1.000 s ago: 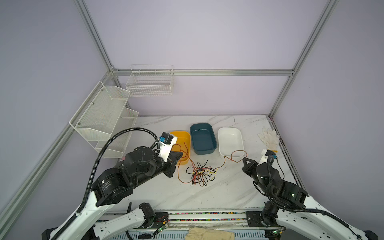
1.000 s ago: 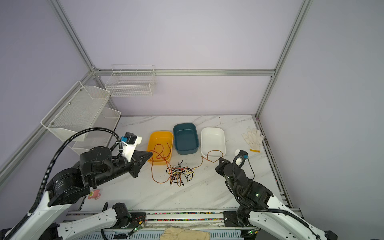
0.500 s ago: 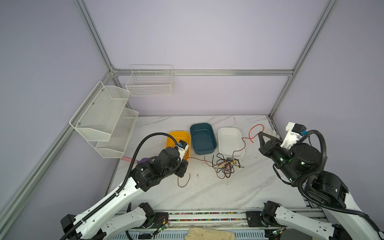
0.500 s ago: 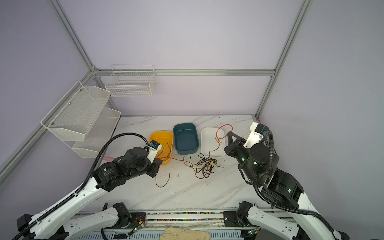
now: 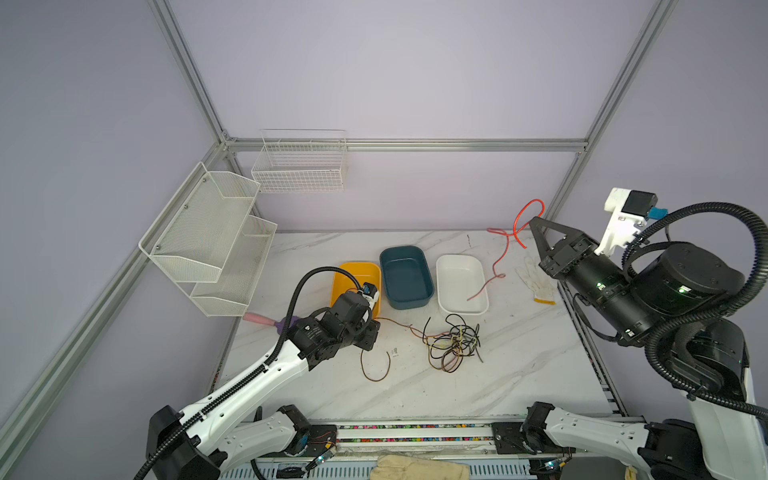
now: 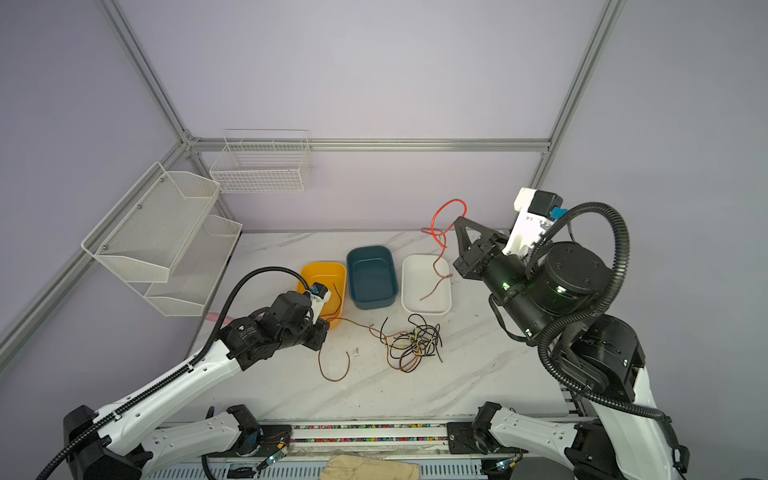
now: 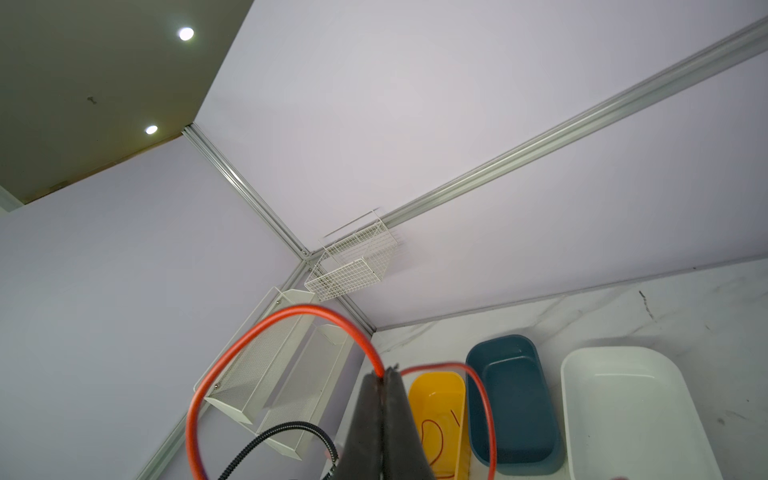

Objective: Untangle the cables
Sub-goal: 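Lift a red wire end with the right gripper while the left holds its wire, then carry the red wire with the right gripper over the yellow tub and release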

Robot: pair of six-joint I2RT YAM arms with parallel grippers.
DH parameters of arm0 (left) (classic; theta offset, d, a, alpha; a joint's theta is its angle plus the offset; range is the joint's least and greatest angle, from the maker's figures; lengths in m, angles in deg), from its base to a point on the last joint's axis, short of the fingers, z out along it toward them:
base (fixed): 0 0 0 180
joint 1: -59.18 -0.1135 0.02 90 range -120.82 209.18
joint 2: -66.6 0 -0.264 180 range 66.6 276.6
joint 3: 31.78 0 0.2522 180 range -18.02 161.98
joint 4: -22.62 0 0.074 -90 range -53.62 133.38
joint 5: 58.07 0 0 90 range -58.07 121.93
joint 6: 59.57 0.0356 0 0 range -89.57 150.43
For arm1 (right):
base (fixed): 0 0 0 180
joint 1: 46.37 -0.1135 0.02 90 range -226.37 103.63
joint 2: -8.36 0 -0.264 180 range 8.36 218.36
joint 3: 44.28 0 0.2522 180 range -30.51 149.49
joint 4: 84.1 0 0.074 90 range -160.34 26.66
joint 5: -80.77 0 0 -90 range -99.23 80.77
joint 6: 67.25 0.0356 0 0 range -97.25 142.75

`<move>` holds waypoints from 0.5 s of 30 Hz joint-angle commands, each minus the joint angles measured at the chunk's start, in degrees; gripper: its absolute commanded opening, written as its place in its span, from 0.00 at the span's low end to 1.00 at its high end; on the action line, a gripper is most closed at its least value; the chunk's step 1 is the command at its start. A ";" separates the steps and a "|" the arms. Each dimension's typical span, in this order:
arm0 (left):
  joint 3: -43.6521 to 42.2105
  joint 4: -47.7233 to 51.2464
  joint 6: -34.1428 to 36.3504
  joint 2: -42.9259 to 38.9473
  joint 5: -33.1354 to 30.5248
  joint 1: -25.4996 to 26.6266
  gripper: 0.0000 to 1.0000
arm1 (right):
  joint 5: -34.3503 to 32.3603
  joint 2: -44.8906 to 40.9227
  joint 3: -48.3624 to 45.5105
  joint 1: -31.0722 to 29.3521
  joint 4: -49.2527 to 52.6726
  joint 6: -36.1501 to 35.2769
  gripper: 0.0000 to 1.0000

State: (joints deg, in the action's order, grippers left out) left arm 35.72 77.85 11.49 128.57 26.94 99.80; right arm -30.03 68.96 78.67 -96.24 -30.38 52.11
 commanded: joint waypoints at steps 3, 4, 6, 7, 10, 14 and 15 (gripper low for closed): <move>-1.71 -1.87 -0.66 0.60 1.39 -0.63 0.00 | 4.06 5.71 8.81 0.16 3.65 -4.48 0.00; -1.62 -2.10 -0.67 0.60 1.64 -0.65 0.00 | 4.90 6.24 8.71 0.12 3.36 -4.58 0.00; -1.40 -2.28 -0.54 0.60 2.21 -0.80 0.00 | 5.66 7.08 7.78 0.18 2.64 -4.84 0.00; -1.19 -2.29 -0.26 0.45 2.97 -0.94 0.00 | 5.77 7.28 6.64 0.16 1.97 -5.09 0.00; -1.69 -2.93 0.38 -1.37 4.45 -0.90 0.00 | 7.18 8.03 2.82 0.20 -0.87 -6.27 0.00; -3.17 -3.47 2.58 -4.46 7.57 -0.89 0.00 | 9.25 11.05 -0.61 0.14 -4.49 -7.04 0.00; -3.35 -3.40 2.85 -5.19 8.22 -0.85 0.00 | 9.84 11.93 -0.90 0.12 -5.21 -7.24 0.00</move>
State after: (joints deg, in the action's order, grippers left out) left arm 34.54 76.56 12.30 125.99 31.72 99.32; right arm -22.88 78.86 79.37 -96.24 -32.08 46.93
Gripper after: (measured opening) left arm 0.047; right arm 0.042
